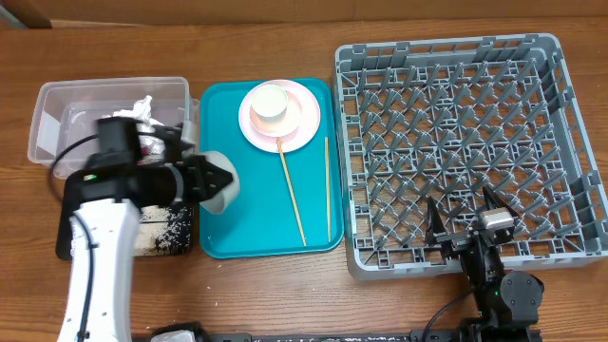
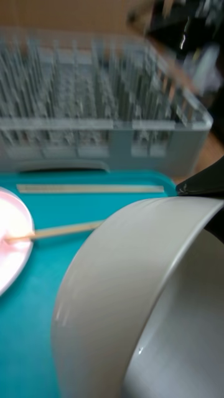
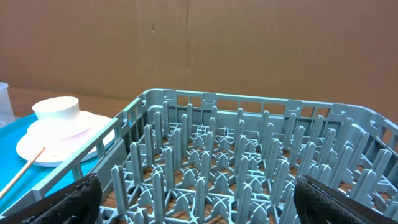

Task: Sort waste into correct bins and load items into the dishwasher
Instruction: 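Bring the empty bowl back and set it on the teal tray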

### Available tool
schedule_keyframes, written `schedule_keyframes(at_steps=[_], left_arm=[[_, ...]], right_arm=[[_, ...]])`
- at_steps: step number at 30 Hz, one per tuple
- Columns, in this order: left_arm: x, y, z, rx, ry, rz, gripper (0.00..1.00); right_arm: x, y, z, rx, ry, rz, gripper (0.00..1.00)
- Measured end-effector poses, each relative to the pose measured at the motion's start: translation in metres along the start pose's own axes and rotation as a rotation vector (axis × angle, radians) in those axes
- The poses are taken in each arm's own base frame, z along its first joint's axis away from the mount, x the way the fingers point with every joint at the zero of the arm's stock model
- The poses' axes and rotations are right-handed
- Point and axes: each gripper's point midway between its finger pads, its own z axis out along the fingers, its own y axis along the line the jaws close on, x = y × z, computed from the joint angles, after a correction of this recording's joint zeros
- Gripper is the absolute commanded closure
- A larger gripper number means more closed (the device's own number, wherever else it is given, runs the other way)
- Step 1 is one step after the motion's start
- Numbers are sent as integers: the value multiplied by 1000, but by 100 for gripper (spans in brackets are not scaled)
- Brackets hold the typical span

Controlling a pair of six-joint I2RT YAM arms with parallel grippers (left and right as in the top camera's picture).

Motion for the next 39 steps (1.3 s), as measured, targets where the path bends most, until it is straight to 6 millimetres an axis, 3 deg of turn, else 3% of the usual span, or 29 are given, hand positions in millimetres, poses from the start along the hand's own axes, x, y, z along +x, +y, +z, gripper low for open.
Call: schedule_keyframes(at_steps=[7,11,21,27,28,34,39], left_arm=[[22,-6,47,-274,79,129,96],[29,2,77,-408,118,188,96],[33,42,106,-575,189,160,93],[31,45,109,-588,183,151,50],[30,45,109,-589,179,152,46],[26,39,102,-595,183,154,46],[-4,4,76,-576,144,162,44]], right_arm=[[0,0,0,0,0,0,0],[0,0,0,0,0,0,0],[0,0,0,0,0,0,0],[0,0,0,0,0,0,0],[0,0,0,0,0,0,0],[0,0,0,0,0,0,0],[0,0,0,0,0,0,0]])
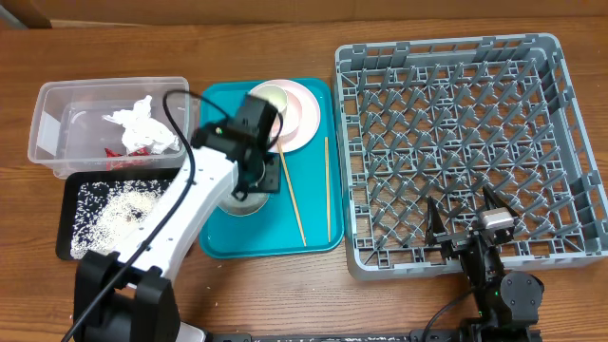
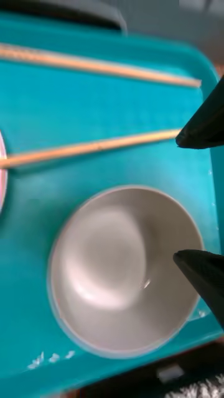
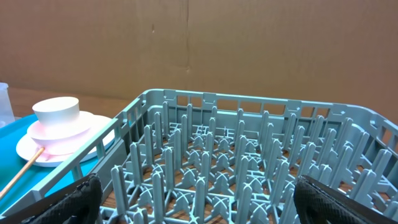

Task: Sort waste into correct bins and load items into the dishwasher
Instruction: 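Bring the empty bowl back and set it on the teal tray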

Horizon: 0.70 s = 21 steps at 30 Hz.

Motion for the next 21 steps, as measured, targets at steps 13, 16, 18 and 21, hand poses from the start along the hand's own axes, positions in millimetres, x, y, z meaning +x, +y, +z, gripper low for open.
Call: schedule_keyframes(at_steps=[13,16,18,21], left_arm=[[-58,28,-82,-4,-160,-112,0],[-58,28,-81,-4,-159,-111,0],[-58,28,-81,-4,-159,-112,0],[-58,28,-81,-4,-159,-111,0]], right_arm=[[0,0,0,0,0,0,0],[0,0,0,0,0,0,0],[0,0,0,0,0,0,0],[0,0,0,0,0,0,0]])
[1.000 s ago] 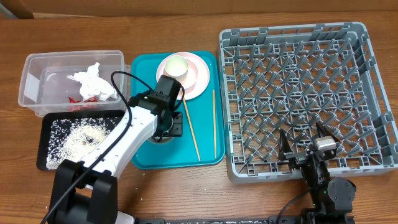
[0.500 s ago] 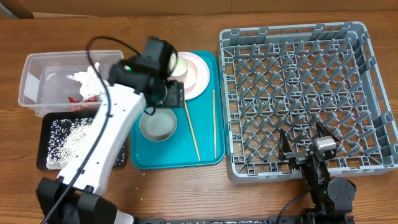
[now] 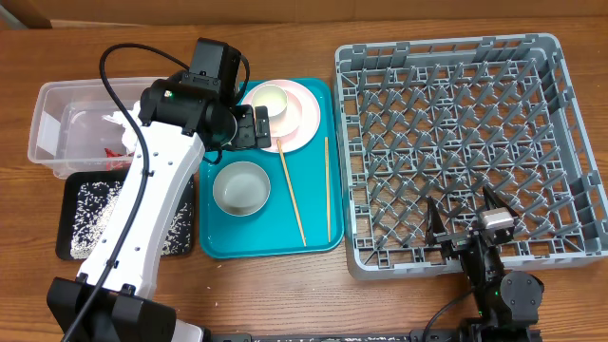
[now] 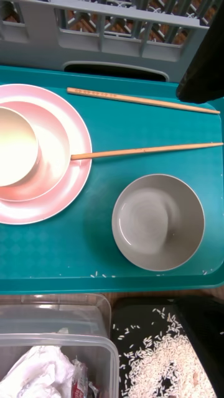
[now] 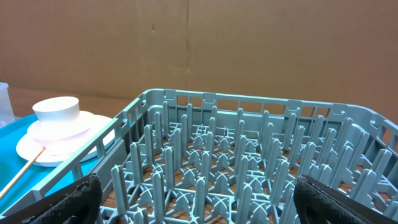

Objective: Sort waste into correct bins and load items into the dishwasher

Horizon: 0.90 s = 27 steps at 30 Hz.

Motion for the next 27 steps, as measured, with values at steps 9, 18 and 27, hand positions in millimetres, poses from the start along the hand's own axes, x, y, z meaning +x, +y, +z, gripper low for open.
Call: schedule_keyframes(at_steps=[9,18,27], left_arm=[[0,0,0,0,0,0,1],[0,0,0,0,0,0,0],[0,0,0,0,0,0,0]], right_arm=[[0,0,0,0,0,0,0],[0,0,0,0,0,0,0],[-11,1,0,-6,-44,-8,0]])
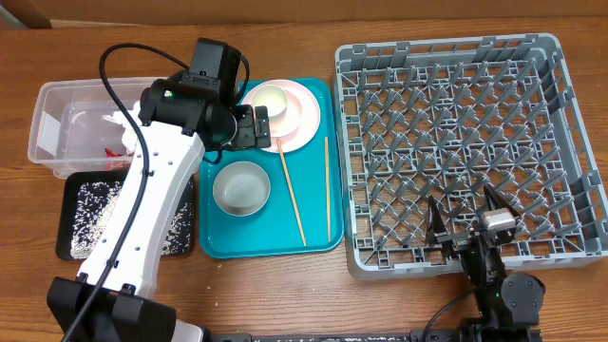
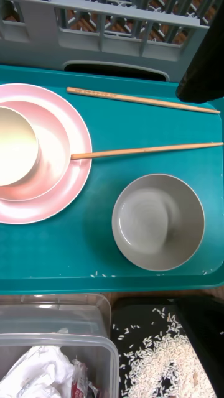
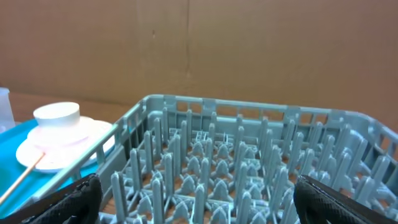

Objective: Sort waste into correct bins and load items into the dishwasher

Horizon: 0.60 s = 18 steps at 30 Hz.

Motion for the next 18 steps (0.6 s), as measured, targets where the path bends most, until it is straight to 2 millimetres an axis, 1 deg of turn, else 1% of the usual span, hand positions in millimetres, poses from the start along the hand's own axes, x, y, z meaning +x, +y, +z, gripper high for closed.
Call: schedule_keyframes(at_steps=[2,5,7,10,12,14,16,18], left_arm=[[0,0,0,0,0,0,0],[0,0,0,0,0,0,0],[0,0,0,-3,0,0,0],[0,1,0,-4,1,0,0],[0,0,0,-3,0,0,0],[0,1,0,-3,1,0,0],[0,1,0,-3,1,0,0],[0,1,0,-3,1,0,0]], right_arm=[[-13,4,0,-22,-54,-9,0],[-53,14,-6,-80,-216,-38,0],[-74,20,-13,-115,-305,-13,0],[-89,23,-18,-153,-362,76,0],[-104,25,-25,-181,-418,135,0],[-112,26,-29,-199,-448,171,0],[-116,27,-31,-216,-456,227,0],[-115,27,-30,-234,-443,303,0]])
